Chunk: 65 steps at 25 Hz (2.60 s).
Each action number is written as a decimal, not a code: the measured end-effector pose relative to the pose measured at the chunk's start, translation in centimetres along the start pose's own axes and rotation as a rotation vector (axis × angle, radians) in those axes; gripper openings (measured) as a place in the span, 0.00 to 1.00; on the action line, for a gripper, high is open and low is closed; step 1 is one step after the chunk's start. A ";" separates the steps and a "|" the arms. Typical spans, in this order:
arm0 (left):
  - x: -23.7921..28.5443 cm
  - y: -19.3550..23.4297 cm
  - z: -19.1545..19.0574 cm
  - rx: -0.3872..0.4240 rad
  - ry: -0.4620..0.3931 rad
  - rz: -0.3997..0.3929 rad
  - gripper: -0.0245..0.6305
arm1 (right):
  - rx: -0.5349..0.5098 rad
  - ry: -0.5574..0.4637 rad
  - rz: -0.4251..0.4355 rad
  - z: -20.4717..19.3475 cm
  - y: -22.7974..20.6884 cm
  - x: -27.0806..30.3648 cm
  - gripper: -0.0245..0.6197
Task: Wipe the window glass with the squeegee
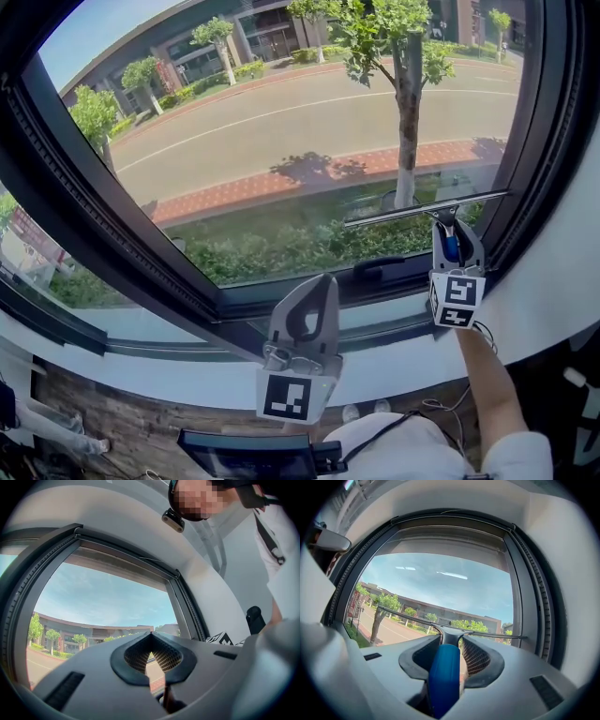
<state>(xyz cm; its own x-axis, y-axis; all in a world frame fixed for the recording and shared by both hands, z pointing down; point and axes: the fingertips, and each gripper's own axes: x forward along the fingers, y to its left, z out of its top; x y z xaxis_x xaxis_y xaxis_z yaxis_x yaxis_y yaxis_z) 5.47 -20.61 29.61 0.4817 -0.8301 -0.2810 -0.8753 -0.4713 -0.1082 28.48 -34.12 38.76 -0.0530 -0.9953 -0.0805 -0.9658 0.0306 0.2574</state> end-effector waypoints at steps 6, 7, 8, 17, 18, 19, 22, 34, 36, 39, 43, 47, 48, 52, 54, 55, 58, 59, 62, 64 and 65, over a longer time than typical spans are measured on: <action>0.1 -0.1 -0.1 0.007 0.006 -0.004 0.04 | 0.007 0.038 0.011 -1.6 0.6 -0.1 0.27; 0.1 -0.2 -0.1 0.008 0.007 -0.004 0.04 | 0.007 0.045 0.012 -2.0 0.6 -0.1 0.27; 0.1 -0.2 -0.2 0.010 0.008 -0.005 0.04 | 0.005 0.052 0.012 -2.5 0.6 -0.1 0.27; 0.0 0.1 -0.2 0.011 0.012 0.009 0.04 | 0.002 0.097 0.024 -5.0 1.2 -0.2 0.27; -0.1 0.0 -0.3 0.009 0.014 0.010 0.04 | -0.001 0.103 0.024 -5.3 1.2 -0.3 0.27; -0.1 0.0 -0.4 0.007 0.014 0.011 0.04 | -0.003 0.108 0.025 -5.5 1.2 -0.3 0.27; -0.2 0.1 -0.4 0.005 0.016 0.014 0.04 | -0.008 0.119 0.030 -6.1 1.4 -0.3 0.27; -0.6 0.4 -0.6 0.013 0.029 0.031 0.04 | -0.021 0.169 0.045 -8.7 2.3 -0.6 0.27; -0.5 0.4 -0.6 0.015 0.030 0.029 0.04 | -0.024 0.174 0.047 -9.0 2.4 -0.6 0.27; -0.5 0.3 -0.7 0.012 0.032 0.028 0.04 | -0.036 0.193 0.052 -9.7 2.6 -0.7 0.27; -0.4 0.3 -0.6 0.015 0.032 0.032 0.04 | -0.038 0.213 0.062 -10.5 2.8 -0.8 0.27; -0.5 0.5 -1.0 0.012 0.045 0.040 0.04 | -0.030 0.211 0.069 -10.8 3.0 -0.7 0.27; -0.5 0.5 -1.1 0.013 0.045 0.041 0.04 | -0.029 0.209 0.070 -10.9 3.1 -0.7 0.27; -0.3 0.3 -1.1 0.014 0.047 0.040 0.04 | -0.022 0.204 0.074 -10.9 3.1 -0.7 0.27; -0.2 0.2 -1.0 0.015 0.048 0.039 0.04 | -0.017 0.203 0.076 -10.8 3.1 -0.7 0.27; -0.1 0.0 -1.0 0.015 0.049 0.038 0.04 | -0.011 0.204 0.077 -10.8 3.1 -0.7 0.27; -0.1 -0.4 -0.9 0.020 0.050 0.040 0.04 | 0.017 0.213 0.079 -11.3 3.1 -0.8 0.27; 0.0 -0.4 -0.9 0.023 0.048 0.043 0.04 | 0.024 0.213 0.080 -11.4 3.1 -0.8 0.27; 0.0 -0.3 -0.9 0.027 0.040 0.050 0.04 | 0.035 0.213 0.083 -11.7 3.1 -0.7 0.27; -0.1 -0.5 -0.9 0.026 0.040 0.055 0.04 | 0.037 0.215 0.084 -11.8 3.1 -0.8 0.27; -0.1 -0.5 -0.9 0.026 0.040 0.057 0.04 | 0.038 0.216 0.084 -11.9 3.0 -0.9 0.27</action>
<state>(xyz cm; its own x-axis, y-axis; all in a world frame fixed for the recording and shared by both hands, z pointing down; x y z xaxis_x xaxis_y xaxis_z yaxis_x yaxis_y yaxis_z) 5.92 -20.52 30.60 0.4315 -0.8671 -0.2487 -0.9021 -0.4151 -0.1181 28.64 -34.24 51.07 -0.0815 -0.9855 0.1489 -0.9693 0.1132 0.2181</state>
